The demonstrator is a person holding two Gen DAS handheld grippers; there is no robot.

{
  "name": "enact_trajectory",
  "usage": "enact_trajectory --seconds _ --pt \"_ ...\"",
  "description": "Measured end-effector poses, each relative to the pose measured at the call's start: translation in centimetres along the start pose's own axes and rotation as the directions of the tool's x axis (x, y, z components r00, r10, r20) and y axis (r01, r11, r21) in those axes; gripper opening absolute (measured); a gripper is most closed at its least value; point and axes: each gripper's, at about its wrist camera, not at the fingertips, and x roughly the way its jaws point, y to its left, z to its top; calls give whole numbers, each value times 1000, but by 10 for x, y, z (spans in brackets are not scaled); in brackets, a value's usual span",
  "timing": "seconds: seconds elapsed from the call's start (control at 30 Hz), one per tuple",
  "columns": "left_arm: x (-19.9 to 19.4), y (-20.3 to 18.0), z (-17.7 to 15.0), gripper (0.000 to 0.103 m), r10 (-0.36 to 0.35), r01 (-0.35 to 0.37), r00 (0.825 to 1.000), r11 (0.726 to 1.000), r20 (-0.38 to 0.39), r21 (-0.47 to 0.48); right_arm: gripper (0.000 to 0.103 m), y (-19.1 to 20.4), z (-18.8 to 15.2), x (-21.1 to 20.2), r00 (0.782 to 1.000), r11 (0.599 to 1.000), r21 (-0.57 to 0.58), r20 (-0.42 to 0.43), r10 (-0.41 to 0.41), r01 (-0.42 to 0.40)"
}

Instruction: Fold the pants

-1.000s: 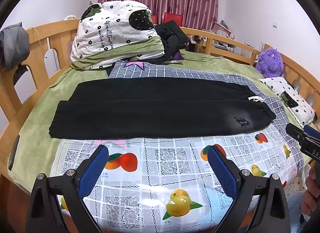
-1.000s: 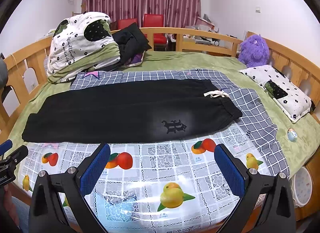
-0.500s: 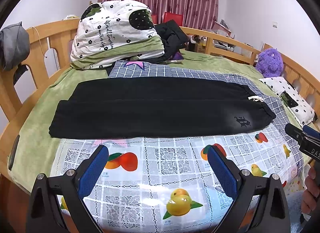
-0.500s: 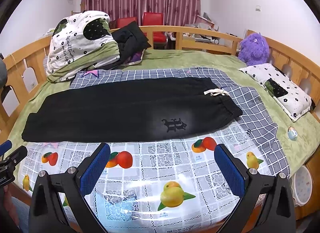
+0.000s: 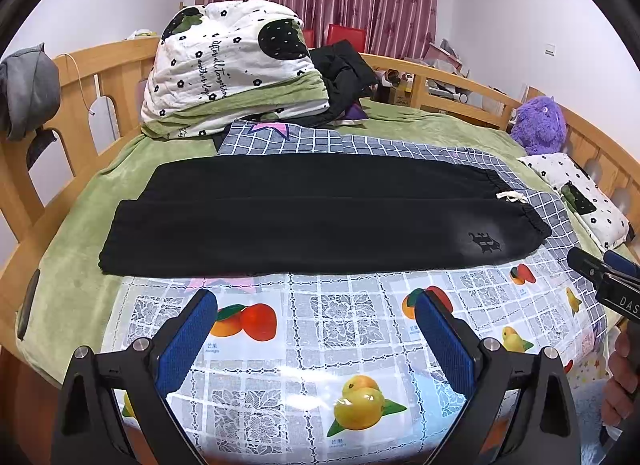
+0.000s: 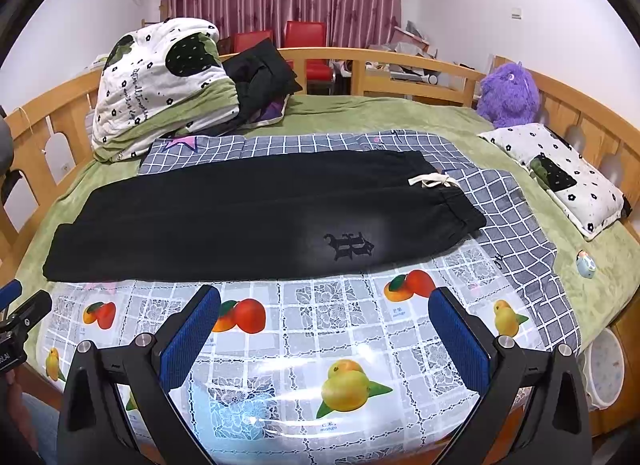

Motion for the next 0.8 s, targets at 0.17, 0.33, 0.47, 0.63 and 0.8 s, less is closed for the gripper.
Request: enact_trajectory --seconds 0.17,0.33,0.47,0.63,0.8 --pt "0 1 -1 100 -2 2 1000 1000 1 -2 102 0 0 0 1000 1000 0 1 1 -1" --pt "0 0 0 100 -2 2 1000 1000 1 -1 102 0 0 0 1000 1000 0 0 1 -1" --pt "0 1 0 100 -2 2 1000 1000 1 -1 102 0 0 0 1000 1000 0 -1 0 0" --pt "-1 2 -2 100 -6 6 1000 1000 4 -2 102 1 0 0 1000 1000 -2 0 -1 1" --pt "-2 3 -3 100 -9 9 1000 1000 4 -2 102 1 0 0 1000 1000 -7 2 -1 1"
